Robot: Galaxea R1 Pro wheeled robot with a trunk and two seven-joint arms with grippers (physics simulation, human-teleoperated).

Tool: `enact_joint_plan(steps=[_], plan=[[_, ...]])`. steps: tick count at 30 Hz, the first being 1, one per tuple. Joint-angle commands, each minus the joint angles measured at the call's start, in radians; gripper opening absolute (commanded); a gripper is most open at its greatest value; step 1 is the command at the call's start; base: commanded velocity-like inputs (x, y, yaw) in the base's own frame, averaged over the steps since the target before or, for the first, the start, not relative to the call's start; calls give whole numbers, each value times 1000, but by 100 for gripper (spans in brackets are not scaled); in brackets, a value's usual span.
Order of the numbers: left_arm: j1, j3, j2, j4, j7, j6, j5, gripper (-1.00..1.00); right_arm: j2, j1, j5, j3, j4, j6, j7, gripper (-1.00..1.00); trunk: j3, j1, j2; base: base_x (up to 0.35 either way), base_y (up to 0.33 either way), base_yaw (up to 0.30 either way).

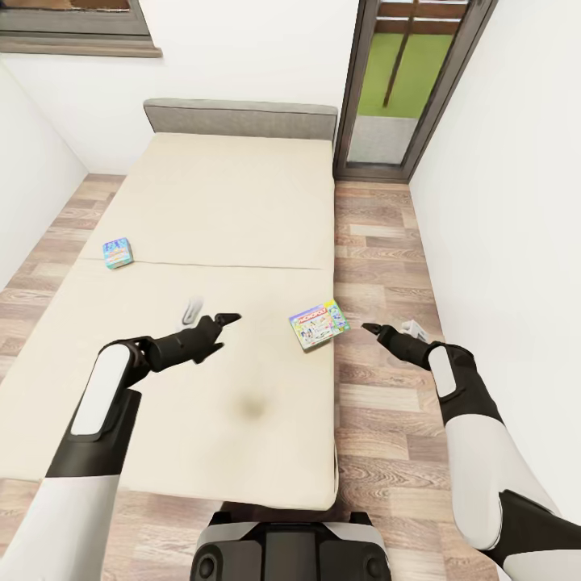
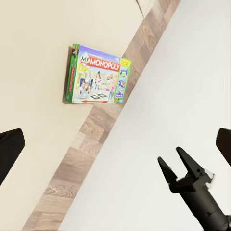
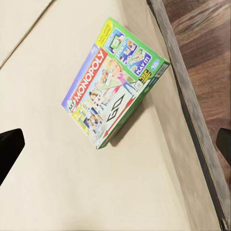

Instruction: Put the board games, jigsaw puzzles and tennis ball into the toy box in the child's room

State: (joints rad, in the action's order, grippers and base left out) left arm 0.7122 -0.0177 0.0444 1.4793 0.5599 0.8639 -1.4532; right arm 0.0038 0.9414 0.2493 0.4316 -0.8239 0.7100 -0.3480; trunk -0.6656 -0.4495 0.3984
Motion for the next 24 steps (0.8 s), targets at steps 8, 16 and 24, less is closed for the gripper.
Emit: enact_joint_plan(steps=[8, 16, 24], plan=[[41, -6, 4, -2, 12, 3, -36, 100, 1, 18, 1, 2, -70, 19, 31, 100, -8, -1, 2, 0, 0, 0], [60, -10, 5, -6, 13, 3, -44, 100, 1, 56, 1, 2, -102, 96, 63, 100, -19, -1, 2, 0, 0, 0], [66, -14, 6, -8, 13, 3, -47, 100, 1, 71, 0, 2, -110, 136, 77, 100, -31, -1, 2, 0, 0, 0]])
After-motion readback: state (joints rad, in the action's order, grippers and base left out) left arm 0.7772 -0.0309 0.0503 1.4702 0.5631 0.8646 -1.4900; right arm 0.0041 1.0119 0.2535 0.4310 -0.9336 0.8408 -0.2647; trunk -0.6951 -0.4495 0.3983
